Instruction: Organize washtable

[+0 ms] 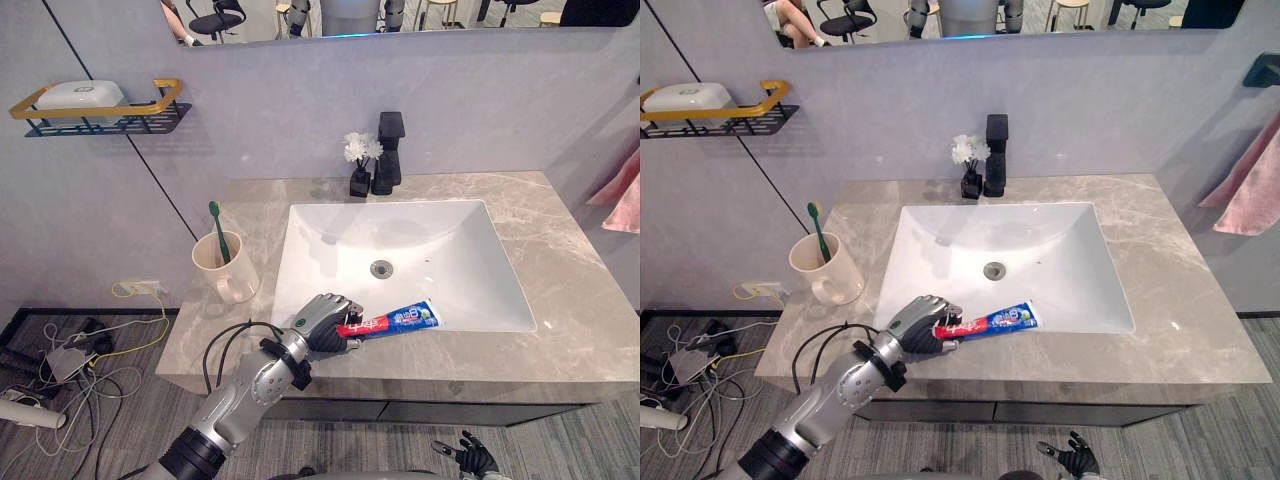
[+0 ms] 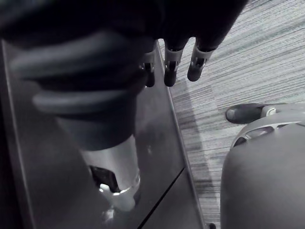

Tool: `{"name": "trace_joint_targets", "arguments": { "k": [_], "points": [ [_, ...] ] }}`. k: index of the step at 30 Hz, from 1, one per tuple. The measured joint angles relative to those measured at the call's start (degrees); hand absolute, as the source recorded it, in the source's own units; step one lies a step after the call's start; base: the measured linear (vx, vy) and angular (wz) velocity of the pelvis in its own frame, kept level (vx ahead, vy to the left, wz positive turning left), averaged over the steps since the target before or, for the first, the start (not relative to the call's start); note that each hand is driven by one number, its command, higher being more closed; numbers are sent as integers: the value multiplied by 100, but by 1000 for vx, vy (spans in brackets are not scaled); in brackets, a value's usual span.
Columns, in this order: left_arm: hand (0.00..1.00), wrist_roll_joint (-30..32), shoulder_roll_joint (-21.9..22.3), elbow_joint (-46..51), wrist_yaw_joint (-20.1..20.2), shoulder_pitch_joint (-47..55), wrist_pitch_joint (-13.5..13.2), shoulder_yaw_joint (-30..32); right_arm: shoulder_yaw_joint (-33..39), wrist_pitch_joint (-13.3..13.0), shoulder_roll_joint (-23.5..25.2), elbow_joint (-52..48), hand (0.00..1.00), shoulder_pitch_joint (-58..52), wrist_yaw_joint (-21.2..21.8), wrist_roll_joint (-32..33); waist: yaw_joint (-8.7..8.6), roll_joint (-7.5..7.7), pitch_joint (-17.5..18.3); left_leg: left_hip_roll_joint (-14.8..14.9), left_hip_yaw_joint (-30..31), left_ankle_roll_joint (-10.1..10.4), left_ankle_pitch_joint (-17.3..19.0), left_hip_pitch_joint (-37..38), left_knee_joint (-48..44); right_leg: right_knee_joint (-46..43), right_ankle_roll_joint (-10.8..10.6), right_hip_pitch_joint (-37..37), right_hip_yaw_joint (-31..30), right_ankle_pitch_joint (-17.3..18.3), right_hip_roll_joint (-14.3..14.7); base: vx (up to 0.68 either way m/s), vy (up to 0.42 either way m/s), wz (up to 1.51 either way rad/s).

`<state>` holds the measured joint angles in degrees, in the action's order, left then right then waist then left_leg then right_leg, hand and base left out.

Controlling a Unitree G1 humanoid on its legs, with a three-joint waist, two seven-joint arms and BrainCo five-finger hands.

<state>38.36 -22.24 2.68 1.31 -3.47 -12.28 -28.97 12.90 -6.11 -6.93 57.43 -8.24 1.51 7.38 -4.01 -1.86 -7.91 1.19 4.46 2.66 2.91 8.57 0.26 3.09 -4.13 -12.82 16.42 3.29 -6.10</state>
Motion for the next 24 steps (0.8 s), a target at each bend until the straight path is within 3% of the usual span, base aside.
{"name": "trace_joint_targets", "arguments": {
  "k": [14,24],
  "points": [
    [100,-162,30,28,-6,251,84,280,148,6,-28,-47,0,-81,-11,167,-6,-47,29,106,-337,33,80,0,0,-8,23,185,-359,-33,79,-21,-2,-13],
    [100,-317,386,275,-85,358,310,726,1075,7,0,-793,0,-539,-159,337,-22,-41,34,176,-687,27,173,-39,-35,-13,34,359,-702,-95,124,-6,-5,-18]
  ]
}}
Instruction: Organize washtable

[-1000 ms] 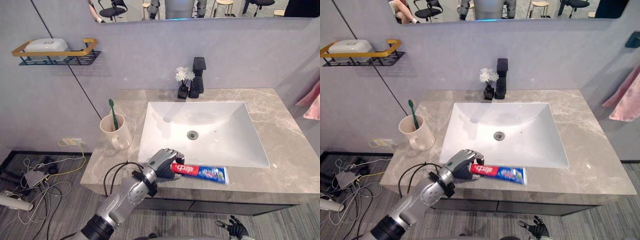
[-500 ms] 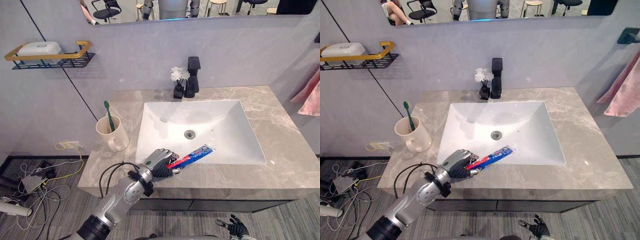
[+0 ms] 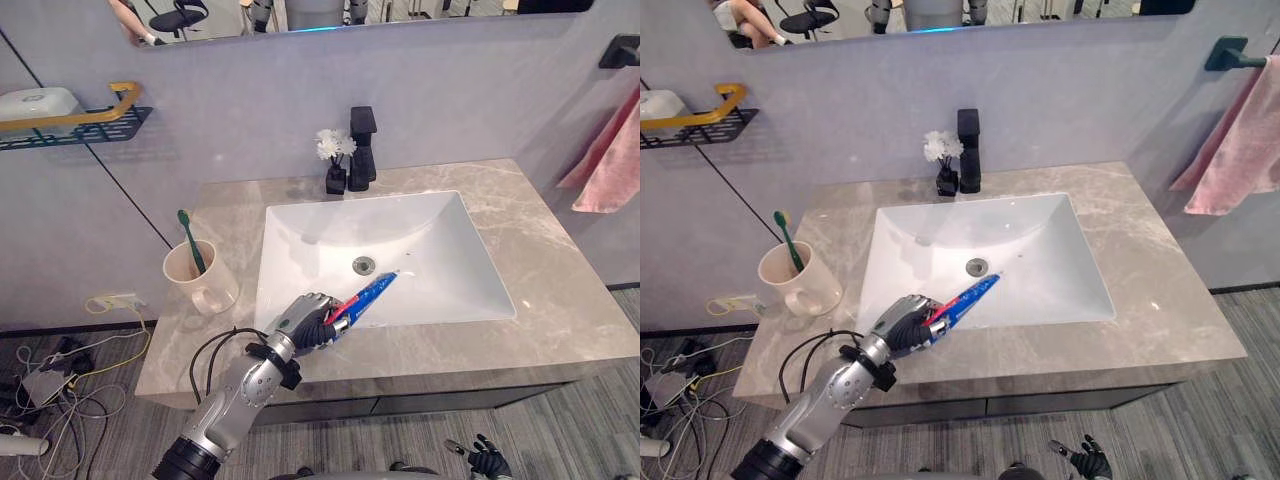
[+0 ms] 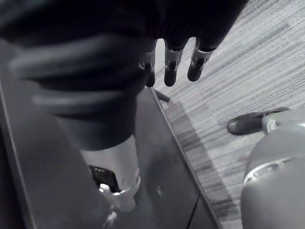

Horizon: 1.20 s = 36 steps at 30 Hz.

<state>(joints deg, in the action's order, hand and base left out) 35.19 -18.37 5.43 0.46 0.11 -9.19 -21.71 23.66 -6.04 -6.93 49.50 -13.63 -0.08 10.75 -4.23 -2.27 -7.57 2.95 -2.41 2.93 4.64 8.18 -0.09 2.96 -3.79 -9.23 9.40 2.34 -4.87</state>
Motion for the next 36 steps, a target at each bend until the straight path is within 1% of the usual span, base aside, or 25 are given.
{"name": "trace_joint_targets", "arguments": {
  "k": [1,3,5,7,8,11,14,15,16,17,18,19,20,23,24,26,28,29,30,32,33,34,35,36],
  "points": [
    [100,-89,125,74,-62,5,22,19,154,1,21,-185,0,-78,-21,-1,5,7,13,4,-40,1,23,-35,-13,-27,-1,62,-47,-1,2,-42,3,-18],
    [100,-136,216,236,-77,6,27,66,412,-2,83,-448,0,-164,-74,-1,28,23,22,13,-141,2,59,-76,-51,-93,-1,165,-165,0,11,-35,11,-25],
    [100,-223,372,391,-90,25,28,122,643,6,164,-788,0,-282,-106,6,7,79,51,14,-182,-3,72,-85,-72,-99,-2,178,-197,1,8,-18,4,-17],
    [100,-314,546,644,-111,87,28,198,815,13,280,-1469,0,-509,-119,8,2,151,144,35,-270,-1,86,-133,-87,-155,-4,288,-303,3,17,-6,1,-19],
    [100,-315,597,720,-122,111,28,218,858,15,313,-1660,0,-557,-119,6,-12,169,151,51,-281,-2,86,-136,-89,-169,-4,309,-315,3,17,-9,-11,-17],
    [100,-369,701,1120,-166,213,25,273,1144,30,477,-2789,0,-783,-124,-8,-4,256,170,82,-403,-9,110,-124,-93,-223,-6,359,-406,4,25,-36,-8,-16],
    [100,-440,748,1347,-164,425,14,392,1294,50,481,-3772,0,-939,-121,-38,10,264,177,104,-508,-13,211,-117,-176,-277,-39,367,-515,28,40,-55,0,-21],
    [100,-480,777,1383,-159,487,14,444,1388,88,479,-4294,0,-1014,-117,-77,11,270,186,108,-552,-10,239,-130,-206,-295,-61,388,-549,43,39,-18,3,-11],
    [100,-480,799,1406,-157,538,15,466,1443,93,473,-4534,0,-1055,-114,-107,11,296,212,108,-568,-10,239,-147,-205,-308,-66,430,-565,46,39,5,6,-13],
    [100,-481,821,1470,-144,611,15,494,1592,101,469,-4984,0,-1101,-106,-189,10,260,268,106,-578,-10,240,-166,-206,-325,-72,466,-601,50,40,27,3,-8],
    [100,-488,823,1515,-87,656,14,523,1768,112,456,-5381,0,-1118,-86,-245,3,306,275,104,-579,-9,241,-178,-203,-326,-78,485,-605,54,40,31,3,-5],
    [100,-490,821,1541,-44,675,14,547,1866,124,451,-5588,0,-1118,-82,-248,-1,305,292,104,-581,-8,242,-191,-205,-329,-79,502,-610,55,41,36,0,-2],
    [100,-507,818,1585,-5,699,13,623,2100,128,394,-6110,0,-1117,-68,-305,-16,310,299,102,-584,-6,242,-193,-216,-334,-79,546,-616,55,41,42,1,-2],
    [100,-549,806,1705,94,830,12,789,2447,128,232,-6782,0,-1106,38,-515,-66,324,310,103,-573,-4,245,-254,-250,-338,-78,585,-615,54,42,14,0,0],
    [100,-582,806,1721,114,891,0,872,2609,109,104,-7052,0,-1048,49,-661,-108,349,325,102,-574,-3,255,-292,-266,-348,-78,627,-622,54,46,0,0,0],
    [100,-613,790,1721,203,922,0,964,2739,44,-111,-7326,0,-888,49,-788,-123,400,333,99,-576,-5,266,-356,-304,-364,-79,687,-630,52,45,-4,2,-2],
    [100,-690,787,1721,241,967,-8,977,2722,-105,-389,-7495,0,-611,38,-927,-128,434,355,95,-581,-15,284,-365,-325,-375,-80,699,-641,51,43,-3,3,-2],
    [100,-720,786,1721,262,968,-9,976,2685,-154,-438,-7522,0,-545,37,-930,-125,433,356,93,-576,-18,297,-378,-348,-376,-80,699,-639,51,41,0,0,0],
    [100,-765,783,1723,302,970,-9,974,2516,-266,-540,-7539,0,-399,25,-914,-125,425,361,89,-563,-22,337,-434,-438,-376,-84,704,-629,49,35,-17,12,4],
    [100,-776,771,1724,312,968,-9,908,2019,-342,-690,-7560,0,-196,37,-843,-126,410,369,87,-538,-26,354,-483,-494,-376,-93,712,-609,43,22,-20,7,8],
    [100,-814,751,1725,314,964,-17,818,1670,-458,-760,-7568,0,-102,74,-674,-113,386,388,82,-495,-27,354,-530,-507,-376,-98,728,-566,40,10,-12,-2,21],
    [100,-816,743,1726,316,961,-19,735,1325,-502,-806,-7569,0,23,154,-553,-114,353,412,63,-423,-29,353,-594,-549,-376,-103,736,-489,37,-11,-6,0,25],
    [100,-816,742,1726,315,961,-19,694,1158,-502,-832,-7569,0,81,162,-499,-112,334,424,49,-391,-29,353,-620,-573,-376,-104,736,-463,37,-18,0,12,26],
    [100,-817,740,1732,315,954,-19,611,835,-508,-875,-7566,0,176,194,-382,-81,301,443,17,-349,-32,352,-646,-596,-376,-107,733,-436,35,-29,2,19,19]
  ]
}}
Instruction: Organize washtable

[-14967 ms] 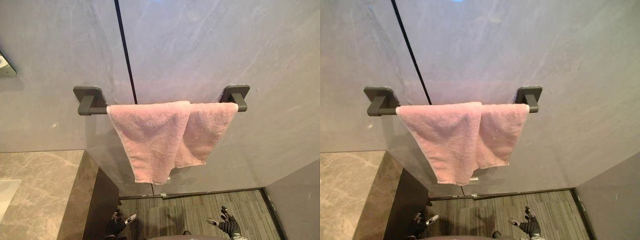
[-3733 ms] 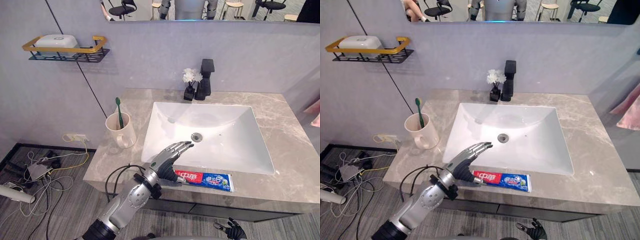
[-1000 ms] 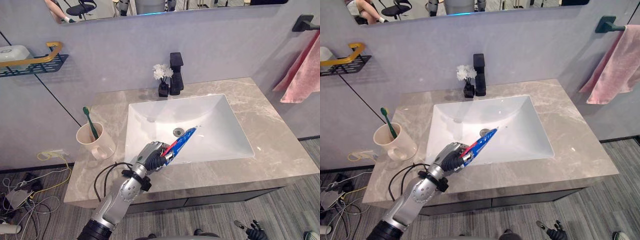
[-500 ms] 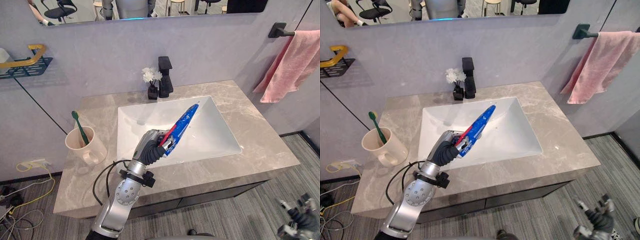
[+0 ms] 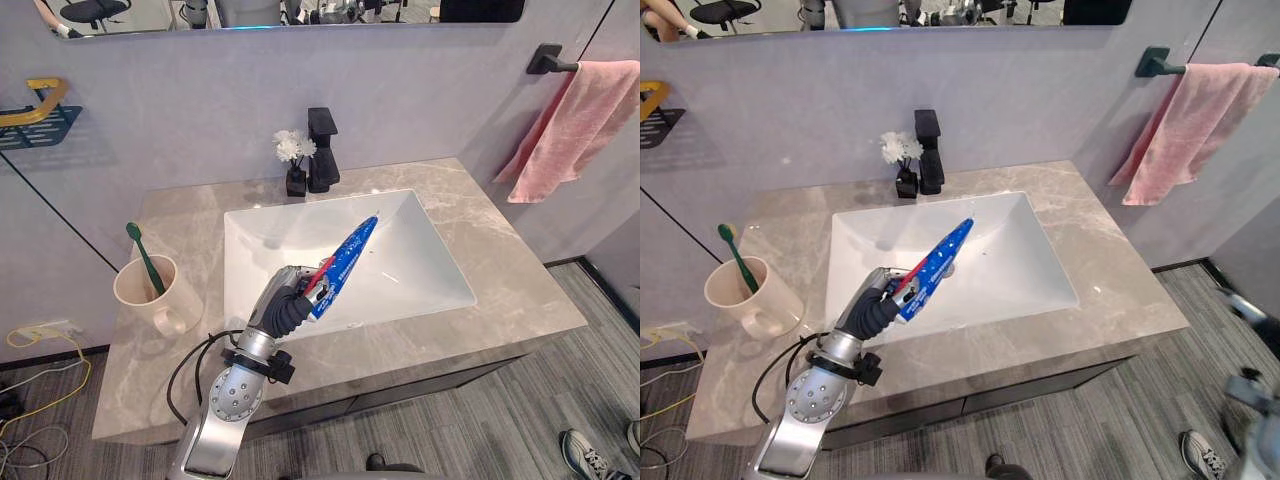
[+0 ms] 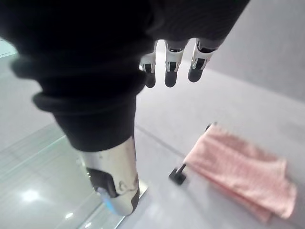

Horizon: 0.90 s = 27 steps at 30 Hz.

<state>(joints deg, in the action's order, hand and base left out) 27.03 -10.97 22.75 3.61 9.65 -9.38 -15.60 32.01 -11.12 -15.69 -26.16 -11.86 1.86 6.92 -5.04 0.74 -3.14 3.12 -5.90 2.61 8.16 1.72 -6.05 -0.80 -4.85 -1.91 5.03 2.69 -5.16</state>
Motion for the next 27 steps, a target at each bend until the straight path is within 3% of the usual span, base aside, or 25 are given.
{"name": "trace_joint_targets", "arguments": {
  "k": [5,13,27],
  "points": [
    [100,-43,-58,15,-30,-314,-2,-314,-1366,-15,3,131,0,366,221,576,158,-23,7,-21,242,-11,-8,-72,-83,1,0,-91,240,0,-30,-21,-4,25],
    [100,-41,-37,-23,-390,-853,-6,-774,-2658,32,635,750,0,540,350,1599,283,-22,6,-153,464,-119,-134,-189,-65,15,-35,-99,476,-21,-171,-33,8,17],
    [100,-38,-24,-136,-748,-976,-2,-1135,-3648,51,1115,1162,0,609,699,3482,277,81,6,-313,557,-185,-478,-96,363,114,-58,-89,571,-164,-285,-40,14,4]
  ]
}}
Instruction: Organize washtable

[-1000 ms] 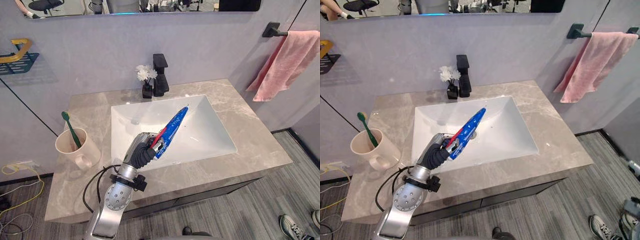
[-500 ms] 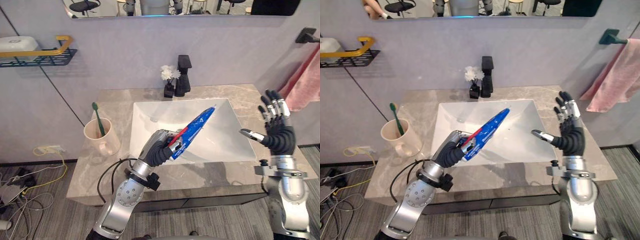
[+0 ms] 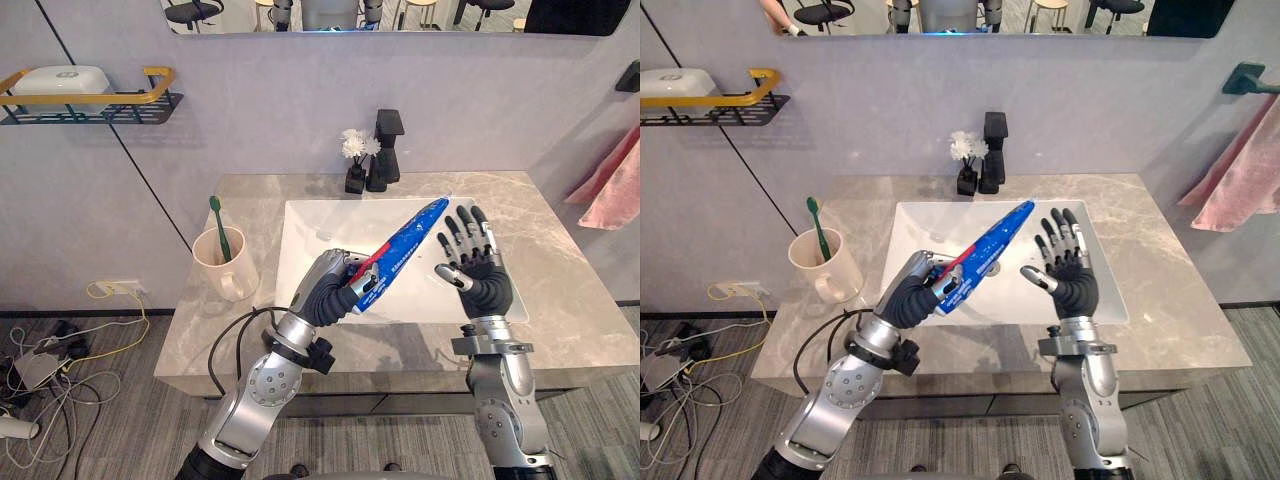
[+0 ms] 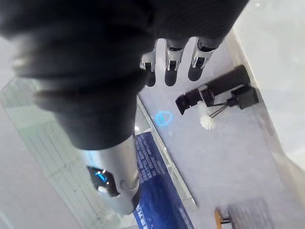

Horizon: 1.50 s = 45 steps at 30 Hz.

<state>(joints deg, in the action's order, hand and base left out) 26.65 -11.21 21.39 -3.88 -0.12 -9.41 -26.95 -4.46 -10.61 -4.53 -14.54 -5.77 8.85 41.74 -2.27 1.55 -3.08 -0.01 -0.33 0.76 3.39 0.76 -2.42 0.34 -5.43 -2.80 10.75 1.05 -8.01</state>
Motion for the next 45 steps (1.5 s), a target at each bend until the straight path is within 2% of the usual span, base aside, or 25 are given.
{"name": "trace_joint_targets", "arguments": {
  "k": [6,15,35,45],
  "points": [
    [100,0,146,-173,-12,-93,8,-57,-468,20,112,22,0,151,149,745,3,91,17,-2,-14,-4,-18,23,32,5,-1,1,-6,-11,-2,-11,2,-1],
    [100,-3,148,-206,-153,-146,8,-165,-710,21,139,50,0,267,150,1424,1,106,27,-3,9,-4,-72,32,102,51,0,-14,22,-15,-7,0,1,1],
    [100,-5,172,-412,-254,-159,39,-197,-956,-22,324,425,0,308,177,2179,-4,203,91,-6,20,-2,-162,188,291,101,-8,-104,26,-31,-5,-3,-1,0],
    [100,-14,192,-413,-253,-126,39,104,-899,-10,423,429,0,66,271,2345,-10,233,94,-4,14,1,-260,264,463,103,-10,-95,23,-32,-2,-7,-3,0]
  ]
}}
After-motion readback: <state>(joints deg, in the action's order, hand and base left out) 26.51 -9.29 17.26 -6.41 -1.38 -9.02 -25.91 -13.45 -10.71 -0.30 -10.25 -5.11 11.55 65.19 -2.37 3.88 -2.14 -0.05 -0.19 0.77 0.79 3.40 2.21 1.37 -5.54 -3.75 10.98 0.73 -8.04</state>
